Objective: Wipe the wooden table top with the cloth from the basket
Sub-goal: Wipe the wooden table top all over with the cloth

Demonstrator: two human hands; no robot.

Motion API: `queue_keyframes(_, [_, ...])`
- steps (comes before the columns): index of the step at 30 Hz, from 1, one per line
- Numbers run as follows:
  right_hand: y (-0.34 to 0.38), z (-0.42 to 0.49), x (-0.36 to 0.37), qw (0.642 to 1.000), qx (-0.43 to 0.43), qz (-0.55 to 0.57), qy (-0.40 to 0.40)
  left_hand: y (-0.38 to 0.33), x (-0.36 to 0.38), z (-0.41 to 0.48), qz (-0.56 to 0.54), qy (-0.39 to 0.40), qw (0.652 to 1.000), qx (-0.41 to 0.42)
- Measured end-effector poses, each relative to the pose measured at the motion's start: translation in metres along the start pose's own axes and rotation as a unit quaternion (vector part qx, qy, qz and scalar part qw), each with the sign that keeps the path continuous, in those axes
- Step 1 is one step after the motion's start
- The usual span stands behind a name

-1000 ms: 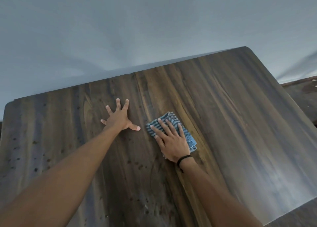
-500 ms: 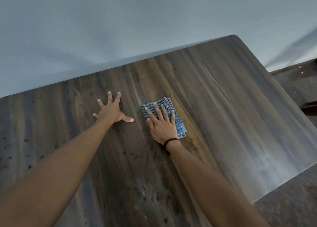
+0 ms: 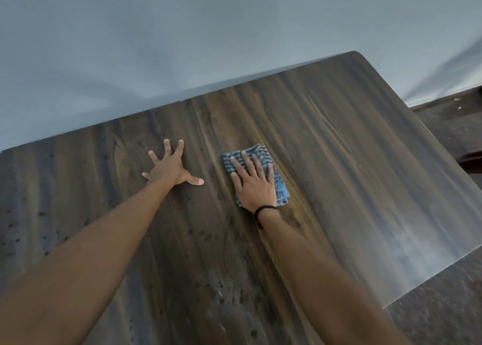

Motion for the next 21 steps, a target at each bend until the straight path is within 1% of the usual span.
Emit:
queue_keyframes(1, [0.005,-0.002,0.003,0.999,0.029,0.010,-0.010,0.001,0.000,0.000,-0.001,-0.001,1.000,-0.001])
queue_keyframes(2, [0.014,-0.005,0.007,1.000,0.016,0.000,-0.009,0.001,0.000,0.000,0.001,-0.002,1.000,-0.002])
queue_keyframes(4, [0.023,-0.012,0.013,0.995,-0.085,-0.046,0.029,-0.002,-0.001,-0.001,0.005,-0.001,1.000,-0.002])
queue_keyframes(5, [0.020,-0.012,0.011,0.991,-0.113,-0.053,0.047,-0.003,-0.001,0.000,0.004,-0.001,1.000,-0.001])
queue_keyframes(6, [0.016,-0.007,0.005,0.992,-0.108,-0.048,0.043,-0.003,-0.001,0.000,0.002,-0.002,1.000,-0.001])
queue_keyframes(7, [0.011,0.002,0.000,0.997,-0.070,-0.033,0.023,-0.002,-0.001,0.001,-0.002,-0.003,1.000,-0.001])
queue_keyframes(9, [0.010,0.018,-0.001,0.999,0.037,0.022,-0.018,-0.001,0.000,0.000,-0.003,-0.008,1.000,-0.001])
queue_keyframes(10, [0.018,0.022,0.003,0.998,0.050,0.029,-0.018,0.000,0.001,0.000,-0.001,-0.008,1.000,-0.001])
queue_keyframes(11, [0.027,0.024,0.007,1.000,0.023,0.016,-0.010,0.000,0.001,0.000,0.001,-0.007,1.000,-0.002])
queue_keyframes(13, [0.039,0.020,0.015,0.993,-0.112,-0.040,0.028,-0.001,0.002,0.000,0.007,-0.006,1.000,-0.006])
queue_keyframes(14, [0.037,0.017,0.015,0.985,-0.156,-0.057,0.044,-0.002,0.002,0.000,0.009,-0.008,1.000,-0.006])
queue_keyframes(15, [0.033,0.019,0.012,0.984,-0.163,-0.061,0.046,-0.002,0.001,0.001,0.010,-0.010,1.000,-0.006])
queue_keyframes(16, [0.030,0.025,0.009,0.989,-0.135,-0.049,0.032,-0.001,0.001,0.001,0.009,-0.010,1.000,-0.005])
queue_keyframes(18, [0.028,0.036,0.006,1.000,-0.026,0.009,-0.006,-0.001,0.001,0.002,0.007,-0.007,1.000,-0.002])
queue_keyframes(19, [0.033,0.039,0.006,1.000,0.001,0.019,-0.015,-0.001,0.001,0.002,0.008,-0.009,1.000,-0.004])
queue_keyframes(20, [0.040,0.042,0.007,1.000,-0.009,0.011,-0.009,0.000,0.001,0.001,0.012,-0.011,1.000,-0.007])
queue_keyframes(21, [0.044,0.042,0.010,0.998,-0.058,-0.017,0.008,0.001,0.001,0.001,0.015,-0.013,1.000,-0.009])
Point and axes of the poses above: each hand's wrist, its own z-axis towards the middle knuckle, its own x-axis out of the palm, y = z × x, the point moved 7 cm from there along z, towards the middle knuckle, and after that the axes turned 7 degrees about z, right-handed, at the moved point
